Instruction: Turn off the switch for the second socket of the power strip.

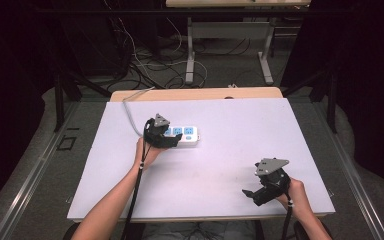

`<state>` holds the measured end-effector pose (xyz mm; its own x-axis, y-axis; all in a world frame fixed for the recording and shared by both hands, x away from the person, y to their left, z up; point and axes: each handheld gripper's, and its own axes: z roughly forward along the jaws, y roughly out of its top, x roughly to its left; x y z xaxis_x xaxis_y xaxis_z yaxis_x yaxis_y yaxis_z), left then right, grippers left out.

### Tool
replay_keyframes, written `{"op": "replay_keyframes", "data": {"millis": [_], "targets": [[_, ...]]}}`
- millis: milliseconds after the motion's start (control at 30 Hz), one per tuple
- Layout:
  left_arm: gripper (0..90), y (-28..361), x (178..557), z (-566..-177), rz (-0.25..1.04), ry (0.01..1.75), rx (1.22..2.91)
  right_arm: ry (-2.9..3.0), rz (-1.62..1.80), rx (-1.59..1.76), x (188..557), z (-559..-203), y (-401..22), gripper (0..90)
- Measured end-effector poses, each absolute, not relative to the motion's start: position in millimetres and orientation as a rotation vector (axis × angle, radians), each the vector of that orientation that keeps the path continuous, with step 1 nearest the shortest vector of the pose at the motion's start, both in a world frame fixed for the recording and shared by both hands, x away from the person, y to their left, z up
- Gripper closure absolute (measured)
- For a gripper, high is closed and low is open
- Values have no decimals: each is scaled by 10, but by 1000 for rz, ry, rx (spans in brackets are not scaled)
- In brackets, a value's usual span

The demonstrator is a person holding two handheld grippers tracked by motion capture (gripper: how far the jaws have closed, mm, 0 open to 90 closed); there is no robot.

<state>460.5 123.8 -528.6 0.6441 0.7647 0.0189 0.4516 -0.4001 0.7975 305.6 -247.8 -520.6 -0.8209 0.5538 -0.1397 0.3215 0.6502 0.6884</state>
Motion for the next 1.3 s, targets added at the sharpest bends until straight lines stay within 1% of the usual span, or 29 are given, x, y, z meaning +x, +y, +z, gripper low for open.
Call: {"op": "replay_keyframes", "data": {"millis": [67,200,300,433,933,1200,1300], "targets": [[167,1245,4602,-5266,490,941,2067,2527,967,693,3057,-5206,-2479,11],[62,1239,4584,-5230,490,946,2072,2528,970,690,3062,-5206,-2483,11],[5,1248,4576,-5210,483,940,2088,2534,965,695,3058,-5201,-2481,11],[0,1273,4540,-5189,472,950,2094,2525,968,691,3061,-5205,-2478,11],[0,1420,4359,-5105,532,922,2085,2494,993,729,3049,-5189,-2501,11],[0,1471,4195,-5088,567,917,2071,2494,1005,739,3057,-5185,-2521,10],[0,1492,4107,-5073,562,903,2081,2480,1033,765,3056,-5188,-2534,10]]}}
